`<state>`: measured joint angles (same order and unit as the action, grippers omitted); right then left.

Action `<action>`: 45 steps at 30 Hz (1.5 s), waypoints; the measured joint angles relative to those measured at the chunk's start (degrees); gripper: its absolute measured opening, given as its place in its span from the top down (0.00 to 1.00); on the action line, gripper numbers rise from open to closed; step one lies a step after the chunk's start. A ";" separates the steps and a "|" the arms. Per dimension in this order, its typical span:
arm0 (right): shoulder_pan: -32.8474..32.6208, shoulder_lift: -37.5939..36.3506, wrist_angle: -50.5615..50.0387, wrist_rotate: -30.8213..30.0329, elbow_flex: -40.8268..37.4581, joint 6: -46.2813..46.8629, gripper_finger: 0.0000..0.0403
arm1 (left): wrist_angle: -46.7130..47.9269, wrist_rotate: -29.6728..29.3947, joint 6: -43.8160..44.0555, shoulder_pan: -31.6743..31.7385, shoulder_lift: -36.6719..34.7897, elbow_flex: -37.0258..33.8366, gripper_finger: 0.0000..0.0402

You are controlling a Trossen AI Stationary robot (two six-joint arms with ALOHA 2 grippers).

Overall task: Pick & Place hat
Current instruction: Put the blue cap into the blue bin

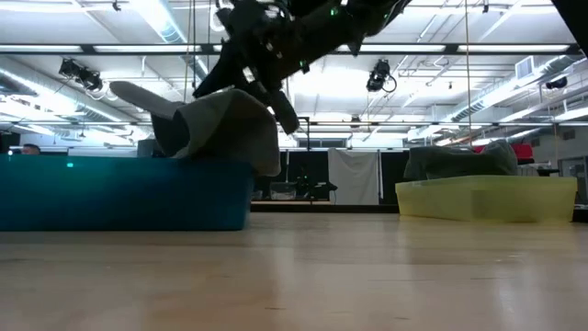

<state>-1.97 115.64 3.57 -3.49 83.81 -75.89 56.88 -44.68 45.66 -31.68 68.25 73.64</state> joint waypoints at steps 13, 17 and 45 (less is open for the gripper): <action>-4.82 -8.11 -7.32 -33.98 -0.01 6.24 0.73 | 9.05 0.02 11.89 4.30 14.39 -0.04 0.74; -4.74 -13.51 -24.21 -38.94 -0.01 14.84 0.79 | 9.04 3.71 12.22 6.38 18.46 -0.04 0.76; -1.27 -26.36 9.40 -10.97 -35.17 69.37 0.99 | 5.97 25.24 31.84 9.13 25.10 -17.61 0.91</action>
<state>-3.25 89.27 12.98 -14.45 48.64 -6.52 62.85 -19.43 77.50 -22.55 93.35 56.03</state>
